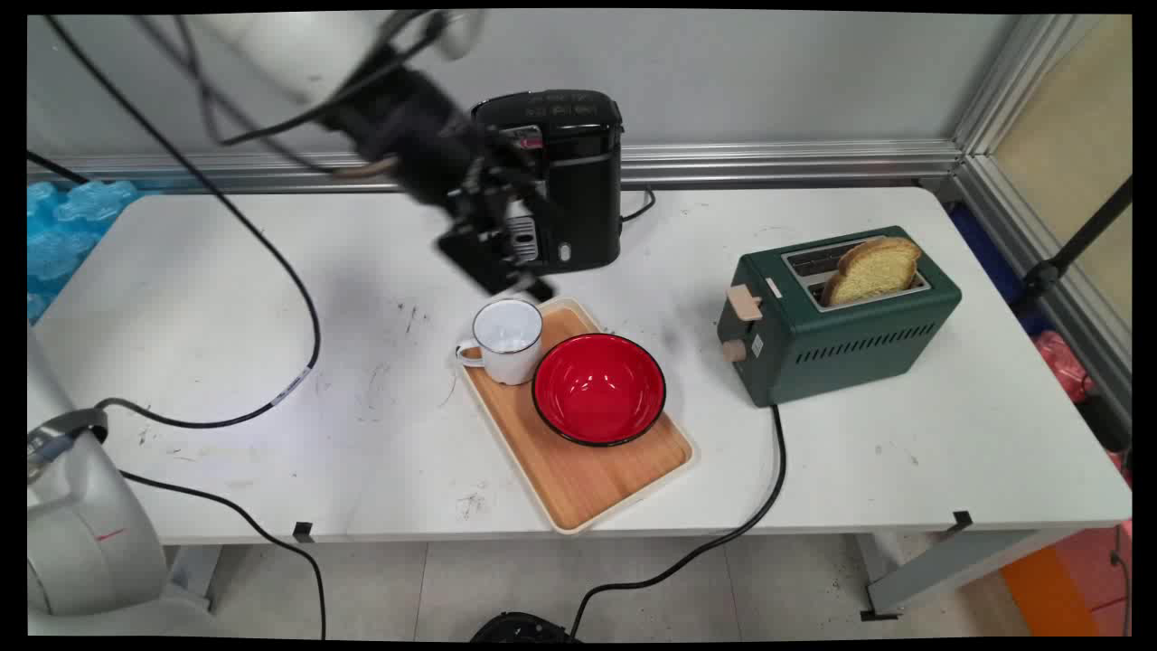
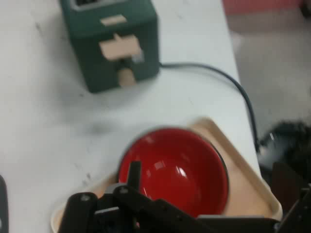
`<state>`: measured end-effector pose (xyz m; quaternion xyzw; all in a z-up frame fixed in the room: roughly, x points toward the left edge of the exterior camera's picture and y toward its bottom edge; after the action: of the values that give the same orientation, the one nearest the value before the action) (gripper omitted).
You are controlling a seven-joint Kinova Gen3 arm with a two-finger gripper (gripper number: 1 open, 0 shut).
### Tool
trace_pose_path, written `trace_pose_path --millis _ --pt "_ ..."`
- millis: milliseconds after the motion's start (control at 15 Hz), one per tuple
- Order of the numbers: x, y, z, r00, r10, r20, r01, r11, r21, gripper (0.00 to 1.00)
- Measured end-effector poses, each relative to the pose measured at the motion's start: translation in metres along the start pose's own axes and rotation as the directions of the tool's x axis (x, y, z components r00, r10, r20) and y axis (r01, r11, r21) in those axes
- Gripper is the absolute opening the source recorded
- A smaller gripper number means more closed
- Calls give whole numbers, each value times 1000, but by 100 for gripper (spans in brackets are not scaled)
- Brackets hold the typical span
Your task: Press the toaster switch
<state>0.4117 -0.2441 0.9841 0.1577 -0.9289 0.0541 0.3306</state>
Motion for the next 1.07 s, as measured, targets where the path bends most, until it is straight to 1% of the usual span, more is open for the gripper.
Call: trace_pose_path --millis 133,200,333,667,1067 --pt "18 -8 16 998 -66 -16 67 997 24 100" --pt "31 -13 29 994 -109 -25 110 993 39 100" --pt "46 -19 48 988 -153 -32 155 986 56 100" --pt "74 -28 91 974 -223 -35 225 971 79 100" --pt "95 -30 142 960 -280 -5 279 954 111 100"
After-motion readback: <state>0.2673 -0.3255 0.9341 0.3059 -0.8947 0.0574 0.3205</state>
